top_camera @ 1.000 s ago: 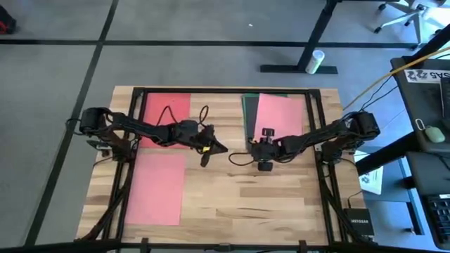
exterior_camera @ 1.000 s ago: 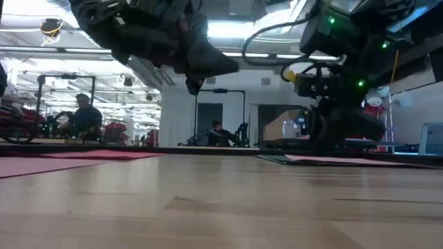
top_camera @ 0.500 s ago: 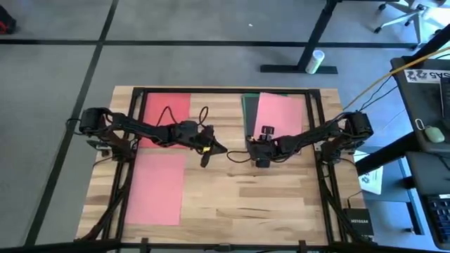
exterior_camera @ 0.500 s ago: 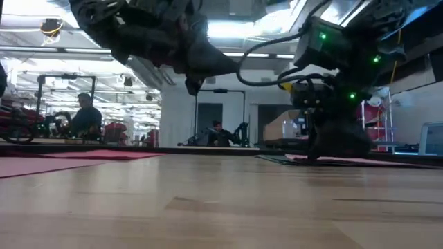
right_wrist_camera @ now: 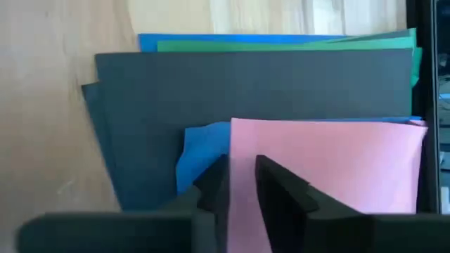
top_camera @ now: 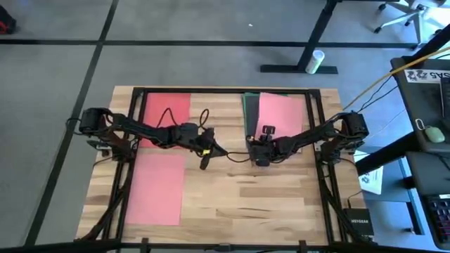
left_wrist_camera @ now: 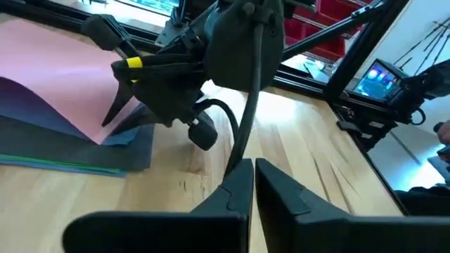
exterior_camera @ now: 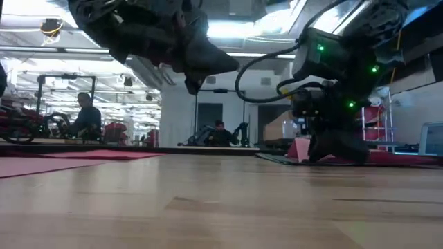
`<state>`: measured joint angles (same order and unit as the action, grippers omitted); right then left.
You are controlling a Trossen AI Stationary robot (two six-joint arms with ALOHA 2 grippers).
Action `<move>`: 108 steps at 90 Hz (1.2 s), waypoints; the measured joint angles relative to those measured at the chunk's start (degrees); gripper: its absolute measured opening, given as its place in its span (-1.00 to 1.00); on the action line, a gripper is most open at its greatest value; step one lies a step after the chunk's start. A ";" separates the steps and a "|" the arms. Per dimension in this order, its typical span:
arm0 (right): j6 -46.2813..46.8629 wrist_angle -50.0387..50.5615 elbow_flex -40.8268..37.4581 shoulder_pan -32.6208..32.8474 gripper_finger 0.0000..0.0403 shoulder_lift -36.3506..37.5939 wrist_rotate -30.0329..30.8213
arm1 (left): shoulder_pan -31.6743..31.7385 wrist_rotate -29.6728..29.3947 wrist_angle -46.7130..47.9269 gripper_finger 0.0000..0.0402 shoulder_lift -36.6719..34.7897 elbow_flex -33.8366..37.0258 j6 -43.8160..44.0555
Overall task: Organize paper
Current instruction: Stack the pink paper on top of the pink papers
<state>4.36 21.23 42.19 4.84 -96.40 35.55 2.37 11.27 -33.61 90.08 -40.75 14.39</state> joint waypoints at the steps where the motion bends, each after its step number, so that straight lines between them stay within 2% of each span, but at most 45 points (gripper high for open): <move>1: 0.07 0.00 0.00 0.00 -0.85 0.00 0.00 | 0.00 0.00 0.00 -1.00 0.00 0.00 -0.04; 13: 1.14 -0.06 0.13 0.04 -0.93 0.02 -0.36 | 0.00 0.00 0.00 -1.00 0.00 0.00 -0.06; 35: 1.46 0.53 0.17 0.04 -0.84 0.15 -1.61 | 0.00 0.01 0.00 -1.00 0.00 0.00 -0.24; 53: 1.46 3.53 0.23 1.78 -0.98 0.38 -1.60 | 0.00 0.02 0.00 -1.00 0.00 0.00 -0.24; 81: 6.02 14.96 7.25 6.57 -1.00 0.55 -0.23 | 0.02 0.02 -0.02 -1.00 0.00 0.00 -1.01; 95: 8.84 19.01 8.28 6.80 -0.90 0.55 -1.88 | -0.02 0.02 -0.04 -1.00 0.00 0.00 -0.89; 108: 8.79 15.47 6.51 6.67 -0.69 0.55 -2.55 | -0.02 0.02 -0.05 -1.00 0.00 0.00 -1.07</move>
<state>13.14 36.70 48.70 11.51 -95.85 33.00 2.35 11.29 -33.65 90.08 -40.75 13.32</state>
